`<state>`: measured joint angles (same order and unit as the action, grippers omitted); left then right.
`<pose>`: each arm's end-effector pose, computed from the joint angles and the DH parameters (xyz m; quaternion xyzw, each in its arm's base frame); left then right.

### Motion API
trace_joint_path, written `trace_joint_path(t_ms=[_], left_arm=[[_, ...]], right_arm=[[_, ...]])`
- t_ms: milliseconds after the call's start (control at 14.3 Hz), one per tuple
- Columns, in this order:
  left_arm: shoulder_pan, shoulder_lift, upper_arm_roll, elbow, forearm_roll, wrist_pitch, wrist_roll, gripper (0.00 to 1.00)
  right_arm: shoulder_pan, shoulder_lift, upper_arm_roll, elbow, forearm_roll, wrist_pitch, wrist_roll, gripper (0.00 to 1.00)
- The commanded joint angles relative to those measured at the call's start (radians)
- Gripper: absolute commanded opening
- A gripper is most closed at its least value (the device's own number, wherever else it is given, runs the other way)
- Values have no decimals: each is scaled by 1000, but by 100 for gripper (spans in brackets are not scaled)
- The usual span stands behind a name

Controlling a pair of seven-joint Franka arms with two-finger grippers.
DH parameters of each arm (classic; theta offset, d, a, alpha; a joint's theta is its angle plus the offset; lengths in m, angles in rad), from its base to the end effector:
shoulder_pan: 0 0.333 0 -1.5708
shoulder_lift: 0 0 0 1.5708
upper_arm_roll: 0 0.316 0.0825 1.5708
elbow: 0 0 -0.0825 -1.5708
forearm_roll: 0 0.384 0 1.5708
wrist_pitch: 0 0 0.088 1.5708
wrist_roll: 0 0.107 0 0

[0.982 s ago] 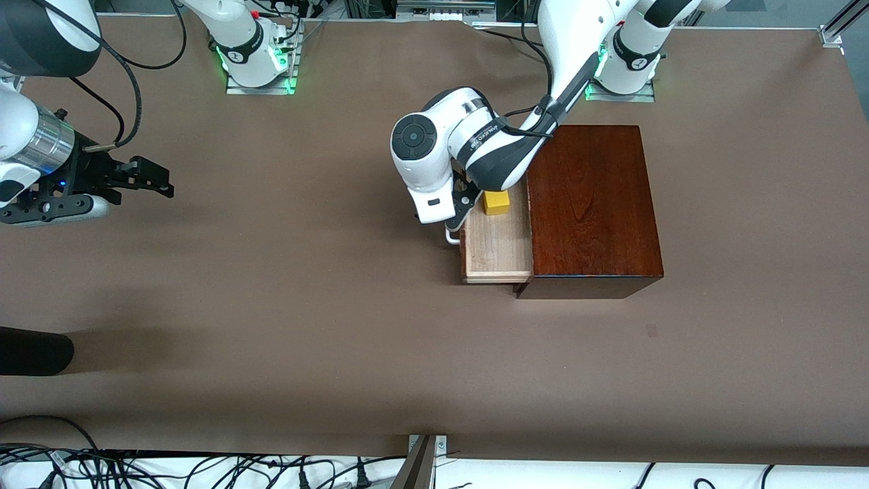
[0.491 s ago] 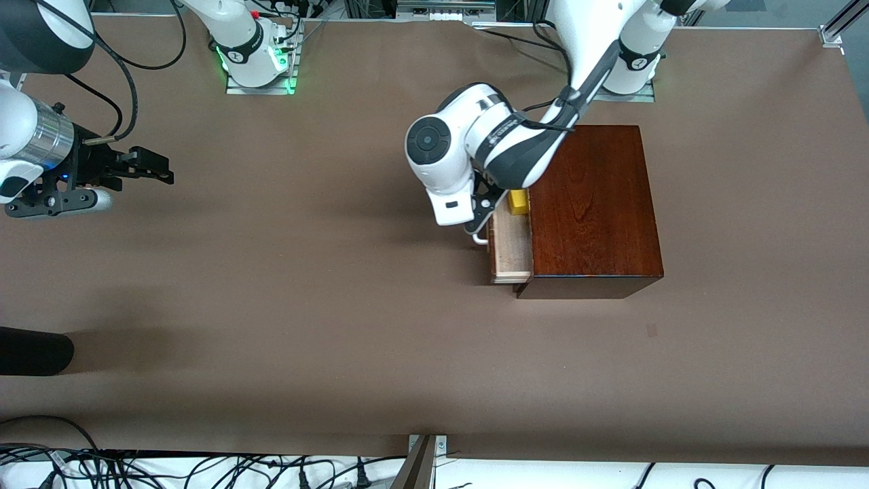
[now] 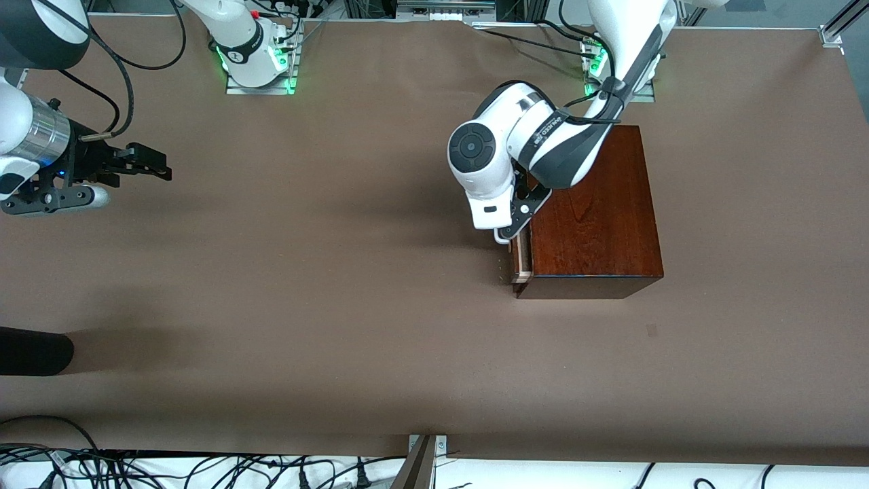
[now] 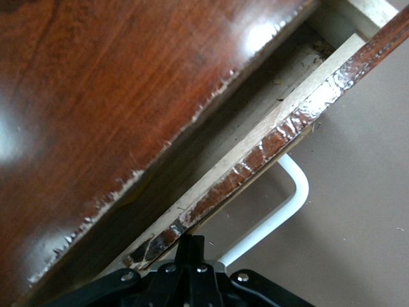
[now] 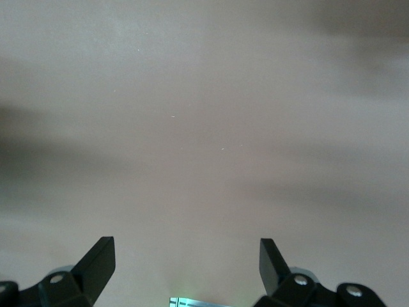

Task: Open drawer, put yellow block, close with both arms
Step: 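Push the drawer shut into the box with the left gripper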

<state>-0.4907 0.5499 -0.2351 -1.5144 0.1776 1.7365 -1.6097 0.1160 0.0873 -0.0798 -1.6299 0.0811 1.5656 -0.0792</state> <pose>0.5199 -0.4107 0.3279 -0.9016 -0.4033 0.0411 0.1508 0.5717 0.0311 0.5476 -0.9950 -0.0545 0.0747 0.0386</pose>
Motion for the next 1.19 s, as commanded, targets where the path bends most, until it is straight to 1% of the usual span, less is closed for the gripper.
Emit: trace_joint_path(t_ms=[0, 140, 421, 561, 701, 771, 842, 912, 982, 1052, 1122], left_arm=[[17, -42, 2, -70, 25, 14, 36, 0], [37, -67, 2, -105, 39, 15, 79, 0], [60, -79, 2, -119, 39, 18, 117, 0], [60, -88, 0, -112, 39, 17, 117, 0], [58, -114, -7, -80, 11, 17, 106, 0], [58, -126, -12, -63, -41, 15, 102, 0], [58, -145, -12, -41, -105, 15, 102, 5], [58, -162, -12, -33, -162, 15, 103, 12], [58, -182, -13, -30, -196, 15, 108, 14], [60, -206, -12, -30, -201, 14, 115, 16], [61, -226, -12, -30, -205, 14, 117, 32]], right_arm=[[-9, 3, 8, 45, -9, -16, 1, 100], [-9, 8, 8, 62, -11, -18, 4, 100], [2, 12, 12, 62, -12, -18, 15, 100], [-1, 12, 12, 62, -3, -16, 15, 100], [-1, 12, 12, 62, -4, -19, 15, 100], [-1, 12, 11, 62, -4, -21, 15, 100], [-1, 12, 12, 62, -4, -21, 15, 100], [1, 12, 12, 62, -7, -21, 15, 100], [-1, 12, 12, 61, -9, -19, 15, 100], [-4, 20, 11, 62, -9, -19, 13, 100], [-4, 20, 11, 62, -9, -19, 13, 100]])
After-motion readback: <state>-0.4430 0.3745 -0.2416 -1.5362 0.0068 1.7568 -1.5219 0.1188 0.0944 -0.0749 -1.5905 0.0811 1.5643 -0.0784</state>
